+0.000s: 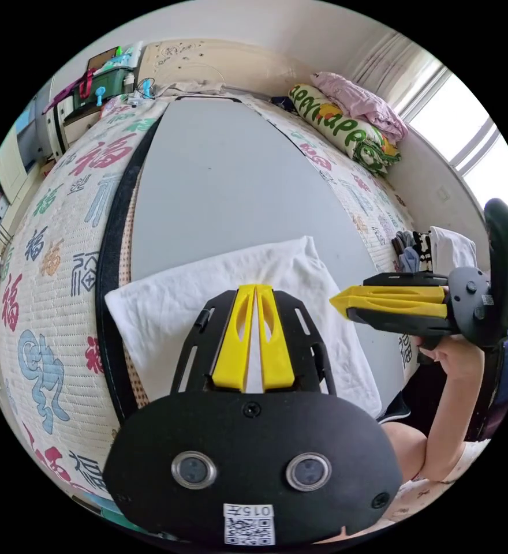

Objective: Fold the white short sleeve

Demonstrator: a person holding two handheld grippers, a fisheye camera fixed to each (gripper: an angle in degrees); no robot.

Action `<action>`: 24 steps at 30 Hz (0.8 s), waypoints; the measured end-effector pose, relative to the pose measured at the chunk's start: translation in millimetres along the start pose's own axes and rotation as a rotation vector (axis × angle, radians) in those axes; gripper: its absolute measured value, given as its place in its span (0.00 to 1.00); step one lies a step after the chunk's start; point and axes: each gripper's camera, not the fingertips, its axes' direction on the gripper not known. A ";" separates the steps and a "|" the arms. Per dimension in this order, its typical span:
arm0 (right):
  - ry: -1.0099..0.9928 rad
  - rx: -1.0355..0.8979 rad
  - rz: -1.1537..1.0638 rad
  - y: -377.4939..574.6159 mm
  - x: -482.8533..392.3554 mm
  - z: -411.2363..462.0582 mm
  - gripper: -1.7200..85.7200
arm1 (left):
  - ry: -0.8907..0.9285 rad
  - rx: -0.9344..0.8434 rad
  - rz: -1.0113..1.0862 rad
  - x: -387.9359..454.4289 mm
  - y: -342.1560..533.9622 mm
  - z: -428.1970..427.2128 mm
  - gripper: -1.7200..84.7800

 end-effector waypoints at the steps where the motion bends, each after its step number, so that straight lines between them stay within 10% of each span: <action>1: 0.004 -0.019 0.004 -1.7 1.7 7.6 0.01 | -0.014 0.004 -0.002 -1.1 -2.2 -3.0 0.01; 24: 0.056 -0.057 0.062 -5.1 -11.3 -54.9 0.01 | 0.058 -0.010 0.130 15.3 -107.1 -107.0 0.01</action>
